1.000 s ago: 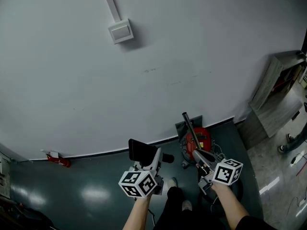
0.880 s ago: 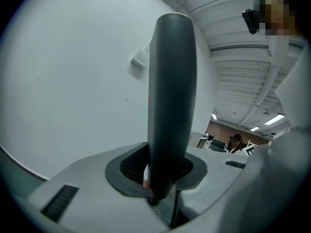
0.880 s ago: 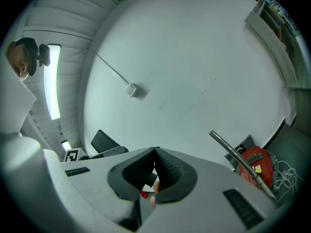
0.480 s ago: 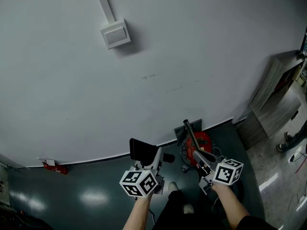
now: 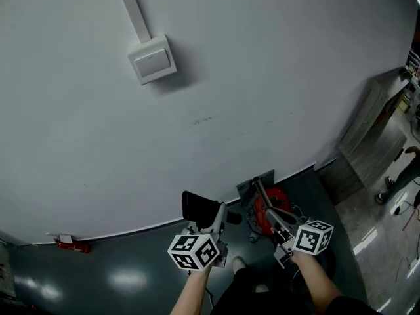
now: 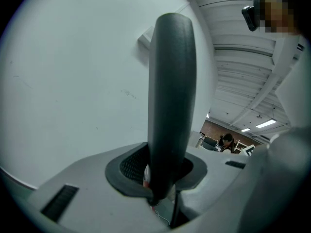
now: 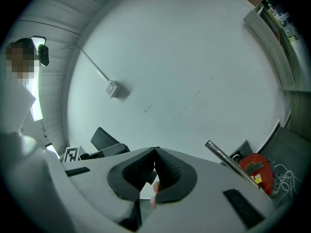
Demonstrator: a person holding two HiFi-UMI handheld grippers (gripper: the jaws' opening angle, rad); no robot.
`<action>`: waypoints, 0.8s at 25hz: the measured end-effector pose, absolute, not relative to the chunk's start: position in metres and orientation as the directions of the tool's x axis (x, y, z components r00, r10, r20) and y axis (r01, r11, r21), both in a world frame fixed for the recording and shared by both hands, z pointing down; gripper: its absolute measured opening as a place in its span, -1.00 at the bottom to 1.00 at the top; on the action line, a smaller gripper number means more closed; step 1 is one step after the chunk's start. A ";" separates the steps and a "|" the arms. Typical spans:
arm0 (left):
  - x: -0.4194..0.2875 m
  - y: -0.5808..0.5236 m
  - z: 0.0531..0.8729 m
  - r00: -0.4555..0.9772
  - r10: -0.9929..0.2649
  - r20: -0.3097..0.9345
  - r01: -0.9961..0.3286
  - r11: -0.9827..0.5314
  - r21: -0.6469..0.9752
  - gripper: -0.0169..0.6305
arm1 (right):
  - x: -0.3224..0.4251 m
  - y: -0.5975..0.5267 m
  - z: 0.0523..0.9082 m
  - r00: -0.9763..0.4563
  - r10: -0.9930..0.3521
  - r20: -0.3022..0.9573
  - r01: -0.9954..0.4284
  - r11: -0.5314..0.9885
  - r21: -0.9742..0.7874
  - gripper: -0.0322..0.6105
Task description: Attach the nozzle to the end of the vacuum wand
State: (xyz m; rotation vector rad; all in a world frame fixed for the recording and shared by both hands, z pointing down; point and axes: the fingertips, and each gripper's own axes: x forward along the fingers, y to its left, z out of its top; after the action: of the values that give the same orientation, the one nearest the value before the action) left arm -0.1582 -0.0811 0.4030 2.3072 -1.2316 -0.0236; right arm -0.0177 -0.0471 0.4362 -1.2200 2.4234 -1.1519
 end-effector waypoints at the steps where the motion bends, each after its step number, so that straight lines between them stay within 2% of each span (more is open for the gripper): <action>1: -0.158 -0.086 0.403 0.592 -0.775 0.221 -0.766 -0.456 0.453 -0.67 | -0.018 -0.050 0.437 -0.636 -0.754 0.167 -0.604 0.351 -0.716 -0.85; 10: -0.152 -0.114 0.408 0.624 -0.745 0.235 -0.744 -0.475 0.469 -0.67 | -0.003 -0.069 0.445 -0.582 -0.790 0.194 -0.629 0.286 -0.723 -0.85; 20: -0.138 -0.133 0.416 0.611 -0.752 0.249 -0.754 -0.455 0.474 -0.67 | 0.008 -0.098 0.449 -0.612 -0.766 0.197 -0.617 0.307 -0.724 -0.85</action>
State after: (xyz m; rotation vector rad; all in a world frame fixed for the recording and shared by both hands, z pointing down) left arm -0.1377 -0.1326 0.4156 2.2884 -1.1837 0.0047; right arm 0.0080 -0.0985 0.4491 -1.2783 2.3850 -1.1914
